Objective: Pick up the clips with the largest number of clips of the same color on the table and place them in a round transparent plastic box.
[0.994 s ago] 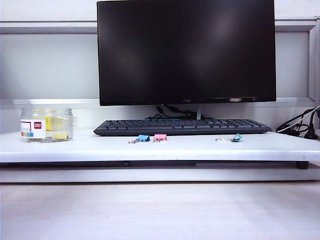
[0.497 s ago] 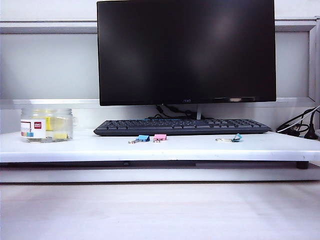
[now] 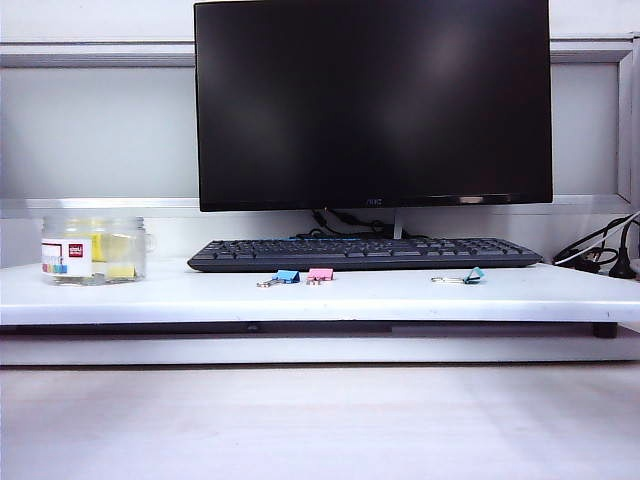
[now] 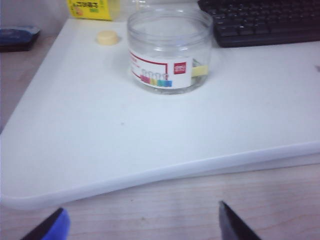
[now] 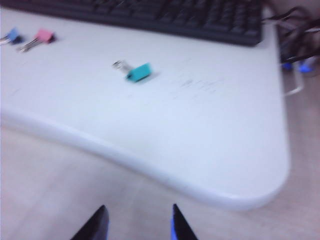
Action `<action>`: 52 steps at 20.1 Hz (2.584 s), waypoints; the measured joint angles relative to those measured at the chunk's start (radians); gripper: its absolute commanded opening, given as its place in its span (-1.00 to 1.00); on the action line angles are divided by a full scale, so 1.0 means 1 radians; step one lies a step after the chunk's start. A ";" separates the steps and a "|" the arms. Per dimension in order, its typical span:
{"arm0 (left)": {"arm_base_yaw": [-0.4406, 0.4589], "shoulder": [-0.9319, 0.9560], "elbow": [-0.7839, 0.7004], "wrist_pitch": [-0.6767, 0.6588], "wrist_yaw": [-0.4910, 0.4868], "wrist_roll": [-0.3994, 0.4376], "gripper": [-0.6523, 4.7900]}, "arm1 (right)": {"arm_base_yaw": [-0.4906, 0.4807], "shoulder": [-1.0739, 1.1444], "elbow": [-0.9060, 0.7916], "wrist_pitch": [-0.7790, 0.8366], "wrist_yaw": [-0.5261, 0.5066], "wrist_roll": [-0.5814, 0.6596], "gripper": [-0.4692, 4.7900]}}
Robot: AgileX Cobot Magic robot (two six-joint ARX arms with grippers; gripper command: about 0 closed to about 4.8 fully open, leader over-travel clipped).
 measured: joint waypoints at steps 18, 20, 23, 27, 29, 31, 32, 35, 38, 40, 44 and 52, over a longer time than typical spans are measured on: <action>0.000 0.000 -0.006 0.023 0.028 -0.013 0.70 | -0.002 -0.017 0.000 0.222 0.047 0.053 -0.28; 0.000 0.000 -0.006 0.023 0.028 -0.013 0.70 | -0.002 -0.048 0.000 0.218 0.026 0.054 -0.28; 0.000 0.000 -0.006 0.023 0.029 -0.013 0.70 | -0.002 -0.050 0.000 0.065 0.001 0.048 -0.27; 0.000 0.000 -0.006 0.023 0.029 -0.013 0.70 | -0.002 -0.050 0.000 0.040 -0.002 0.034 -0.28; 0.000 0.000 -0.006 0.023 0.029 -0.013 0.70 | -0.002 -0.051 0.000 0.111 -0.002 0.037 -0.28; 0.000 0.000 -0.006 0.023 0.029 -0.013 0.70 | -0.002 -0.051 0.000 0.109 -0.002 0.038 -0.28; 0.000 0.000 -0.006 0.023 0.029 -0.013 0.69 | -0.002 -0.051 0.000 0.087 -0.002 0.038 -0.28; 0.000 0.000 -0.006 0.023 0.035 -0.013 0.48 | -0.001 -0.051 0.000 -0.053 -0.002 0.038 -0.28; 0.000 0.000 -0.006 0.023 0.036 -0.013 0.46 | -0.001 -0.051 0.000 -0.091 0.002 0.038 -0.29; 0.000 0.000 -0.006 0.023 0.036 -0.013 0.46 | -0.001 -0.051 0.000 -0.091 0.002 0.038 -0.46; 0.000 0.000 -0.006 0.021 0.036 -0.013 0.46 | -0.001 -0.051 0.000 -0.091 0.002 0.040 -0.46; 0.000 0.000 -0.005 0.016 0.036 -0.016 0.46 | -0.001 -0.051 0.000 -0.092 0.002 0.040 -0.46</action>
